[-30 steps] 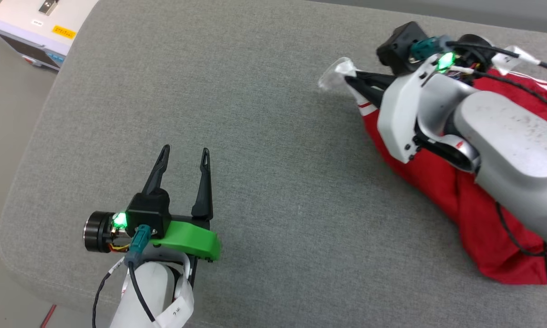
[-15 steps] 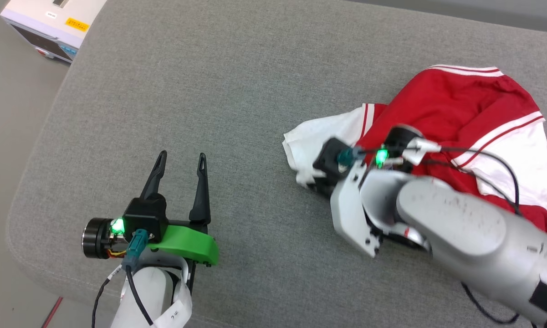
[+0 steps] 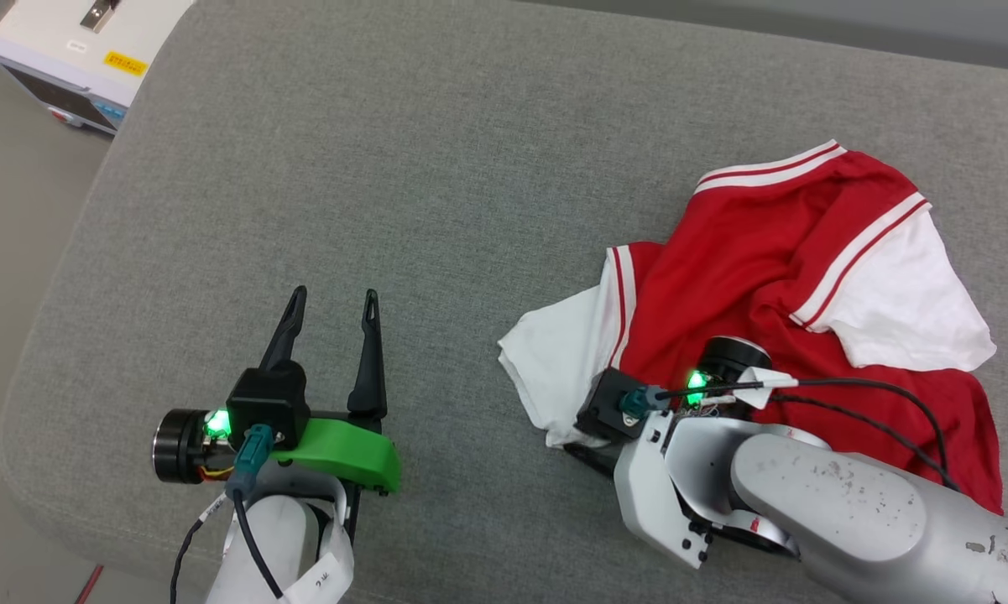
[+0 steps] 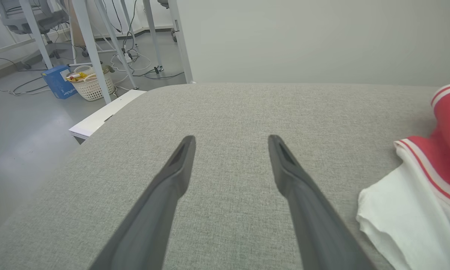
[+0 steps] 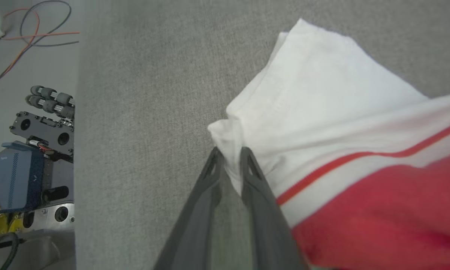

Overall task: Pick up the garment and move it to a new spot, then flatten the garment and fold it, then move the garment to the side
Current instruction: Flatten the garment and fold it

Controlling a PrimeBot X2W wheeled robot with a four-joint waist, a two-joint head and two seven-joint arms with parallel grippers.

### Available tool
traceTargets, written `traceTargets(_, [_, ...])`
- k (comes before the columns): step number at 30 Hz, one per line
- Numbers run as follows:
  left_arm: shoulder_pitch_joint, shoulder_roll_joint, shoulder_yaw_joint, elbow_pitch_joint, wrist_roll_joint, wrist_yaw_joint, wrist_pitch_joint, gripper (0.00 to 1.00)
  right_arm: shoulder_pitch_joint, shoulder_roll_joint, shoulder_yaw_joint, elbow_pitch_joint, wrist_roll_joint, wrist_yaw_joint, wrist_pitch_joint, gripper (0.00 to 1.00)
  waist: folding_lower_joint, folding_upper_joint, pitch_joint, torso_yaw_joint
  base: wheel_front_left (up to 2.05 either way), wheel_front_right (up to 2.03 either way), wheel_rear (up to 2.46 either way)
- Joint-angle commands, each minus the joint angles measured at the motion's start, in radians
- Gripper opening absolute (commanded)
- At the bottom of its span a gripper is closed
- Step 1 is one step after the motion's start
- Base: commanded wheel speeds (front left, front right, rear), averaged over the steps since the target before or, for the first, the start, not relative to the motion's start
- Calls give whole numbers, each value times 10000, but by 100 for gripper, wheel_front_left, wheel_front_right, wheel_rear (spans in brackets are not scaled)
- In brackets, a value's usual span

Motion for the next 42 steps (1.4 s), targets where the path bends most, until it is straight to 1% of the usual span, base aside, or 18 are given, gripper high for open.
traceTargets(1, [165, -45, 49, 39, 31, 14, -57, 100, -127, -99, 47, 87, -22, -6, -446, 100, -1, 0, -206, -156, 0, 0, 0])
traceTargets(4, [310, -15, 91, 56, 101, -24, -57, 100, -298, -309, -233, 61, 189, -6, -1629, 100, -1, 0, -464, -275, 0, 0, 0])
traceTargets(7, [457, 20, 139, 33, 151, -38, -57, 100, -169, -590, -921, -156, 264, -6, -2525, 100, -1, 0, -683, -405, 0, 0, 0])
traceTargets(9, [558, 50, 181, 10, 178, -37, -57, 100, 41, -815, -1636, -349, 208, -6, -3013, 100, -1, 0, -830, -511, 0, 0, 0])
traceTargets(12, [711, 82, 229, -55, 214, -34, -57, 100, 451, -1253, -3037, -556, -299, -6, -3502, 100, -1, 0, -1030, -666, 0, 0, 0])
traceTargets(15, [846, 117, 265, -113, 241, -43, -57, 100, 951, -1592, -4488, -732, -798, -6, -3605, 100, -1, 0, -1180, -812, 0, 0, 0])
traceTargets(17, [931, 128, 263, -161, 267, -51, -57, 100, 1266, -1826, -5406, -884, -1123, -6, -3476, 100, -1, 0, -1255, -891, 0, 0, 0])
traceTargets(19, [990, 138, 249, -209, 299, -61, -57, 100, 1503, -2101, -6178, -1076, -1524, -6, -3248, 100, -1, 0, -1299, -947, 0, 0, 0])
traceTargets(22, [1047, 139, 231, -333, 333, -63, -57, 100, 1810, -2416, -7124, -1403, -1790, -6, -2759, 100, -1, 0, -1335, -1015, 0, 0, 0])
traceTargets(26, [1076, 141, 204, -456, 374, -72, -57, 100, 2109, -2866, -7884, -1744, -1862, -6, -1722, 100, -1, 0, -1327, -1058, 0, 0, 0])
traceTargets(29, [1052, 139, 175, -537, 399, -82, -57, 100, 2182, -3309, -8013, -1781, -1513, -6, -734, 100, -1, 0, -1261, -1047, 0, 0, 0])
traceTargets(31, [1010, 136, 159, -609, 407, -87, -57, 100, 2170, -3688, -7830, -1802, -974, -6, 186, 100, -1, 0, -1156, -1022, 0, 0, 0])
traceTargets(35, [880, 116, 115, -717, 379, -94, -57, 100, 2058, -4230, -7495, -1546, 229, -6, 2080, 100, -1, 0, -882, -931, 0, 0, 0])
traceTargets(39, [716, 79, 31, -789, 332, -74, -57, 100, 1790, -4348, -7268, -1105, 943, -6, 3431, 100, -1, 0, -531, -790, 0, 0, 0])
traceTargets(42, [584, 55, -29, -822, 299, -50, -57, 100, 1532, -4223, -7078, -703, 1056, -6, 3987, 100, -1, 0, -241, -676, 0, 0, 0])
